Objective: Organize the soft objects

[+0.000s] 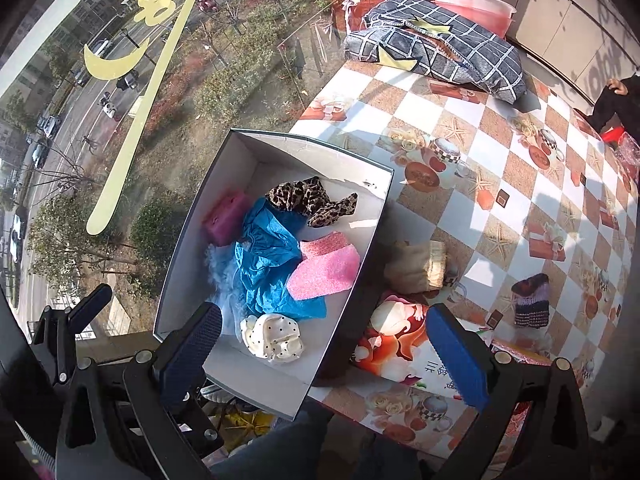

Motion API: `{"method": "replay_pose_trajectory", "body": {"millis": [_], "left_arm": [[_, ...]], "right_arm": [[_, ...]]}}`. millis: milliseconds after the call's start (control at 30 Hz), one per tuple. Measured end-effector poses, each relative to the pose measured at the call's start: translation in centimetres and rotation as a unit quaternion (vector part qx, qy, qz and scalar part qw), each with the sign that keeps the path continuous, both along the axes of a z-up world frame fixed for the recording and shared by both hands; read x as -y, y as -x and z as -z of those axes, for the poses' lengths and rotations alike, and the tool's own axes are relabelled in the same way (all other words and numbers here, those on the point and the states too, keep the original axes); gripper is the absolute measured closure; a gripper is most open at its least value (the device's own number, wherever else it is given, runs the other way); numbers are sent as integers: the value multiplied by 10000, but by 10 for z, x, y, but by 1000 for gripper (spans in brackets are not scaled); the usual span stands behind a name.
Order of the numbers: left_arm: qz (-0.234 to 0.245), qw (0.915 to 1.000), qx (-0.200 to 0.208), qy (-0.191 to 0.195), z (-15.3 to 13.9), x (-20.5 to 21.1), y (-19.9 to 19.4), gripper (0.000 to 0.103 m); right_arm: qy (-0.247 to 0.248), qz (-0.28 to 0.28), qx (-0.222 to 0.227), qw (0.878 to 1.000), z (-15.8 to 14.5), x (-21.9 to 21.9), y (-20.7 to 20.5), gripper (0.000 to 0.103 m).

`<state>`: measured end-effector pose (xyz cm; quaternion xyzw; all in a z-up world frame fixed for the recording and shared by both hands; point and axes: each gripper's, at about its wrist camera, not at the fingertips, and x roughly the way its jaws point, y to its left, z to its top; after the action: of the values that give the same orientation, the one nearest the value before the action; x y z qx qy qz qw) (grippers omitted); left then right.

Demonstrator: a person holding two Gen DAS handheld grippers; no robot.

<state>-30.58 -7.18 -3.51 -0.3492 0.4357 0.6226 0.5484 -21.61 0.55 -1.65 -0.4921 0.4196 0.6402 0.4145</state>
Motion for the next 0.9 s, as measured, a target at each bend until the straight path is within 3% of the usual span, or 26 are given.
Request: {"method": "replay_pose_trajectory", "body": {"millis": [233,800,900], "left_arm": [[185,9992,-223,261,9,15,11,0],[-98,9991,-64,403,15,21,21,0],[-103,9995,169,237,12,23,24,0]], "right_arm": [[-72,-249,466,9986,9,8,12,0],[190,-254,415,9986,19,11,18,0],[191,-250,423,9986,20,11,18,0]]}}
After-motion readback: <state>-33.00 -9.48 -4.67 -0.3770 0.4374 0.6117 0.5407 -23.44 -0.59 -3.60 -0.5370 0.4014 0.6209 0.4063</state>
